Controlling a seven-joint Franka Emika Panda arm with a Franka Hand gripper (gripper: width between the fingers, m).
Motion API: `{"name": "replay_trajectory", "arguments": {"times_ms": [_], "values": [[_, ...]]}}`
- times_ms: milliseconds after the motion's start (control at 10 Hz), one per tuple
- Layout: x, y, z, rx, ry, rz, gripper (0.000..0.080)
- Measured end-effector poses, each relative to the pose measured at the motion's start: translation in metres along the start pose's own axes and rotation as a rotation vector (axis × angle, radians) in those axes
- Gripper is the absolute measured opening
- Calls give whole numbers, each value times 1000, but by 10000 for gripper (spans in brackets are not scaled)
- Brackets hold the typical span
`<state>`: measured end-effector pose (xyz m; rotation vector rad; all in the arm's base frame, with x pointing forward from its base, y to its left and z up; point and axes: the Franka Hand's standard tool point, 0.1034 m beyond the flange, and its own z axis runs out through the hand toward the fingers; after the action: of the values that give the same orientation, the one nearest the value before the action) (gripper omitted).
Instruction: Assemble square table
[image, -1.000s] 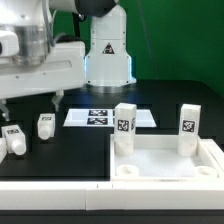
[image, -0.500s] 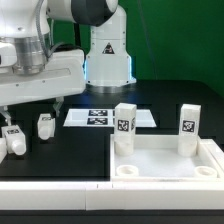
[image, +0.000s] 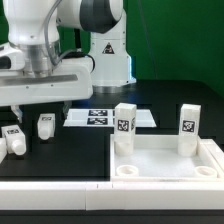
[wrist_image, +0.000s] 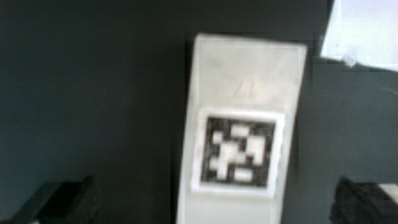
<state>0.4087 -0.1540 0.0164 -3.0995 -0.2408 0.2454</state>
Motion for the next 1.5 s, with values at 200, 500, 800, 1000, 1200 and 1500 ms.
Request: {"name": "replay_trajectory", "arguments": {"times_ms": [200,500,800,1000,1200,1500], "values": [[0,0,2,-4,1,-3,649],[0,0,3,-4,-1,-45,466],[-5,-17,-6,-24,27,-302,282],[-20,-31,-15,-48,43,-656,282],[-22,-29,-16,-60,40,-805,282],[-14,-40,-21,-93,39,-1106,284]]}}
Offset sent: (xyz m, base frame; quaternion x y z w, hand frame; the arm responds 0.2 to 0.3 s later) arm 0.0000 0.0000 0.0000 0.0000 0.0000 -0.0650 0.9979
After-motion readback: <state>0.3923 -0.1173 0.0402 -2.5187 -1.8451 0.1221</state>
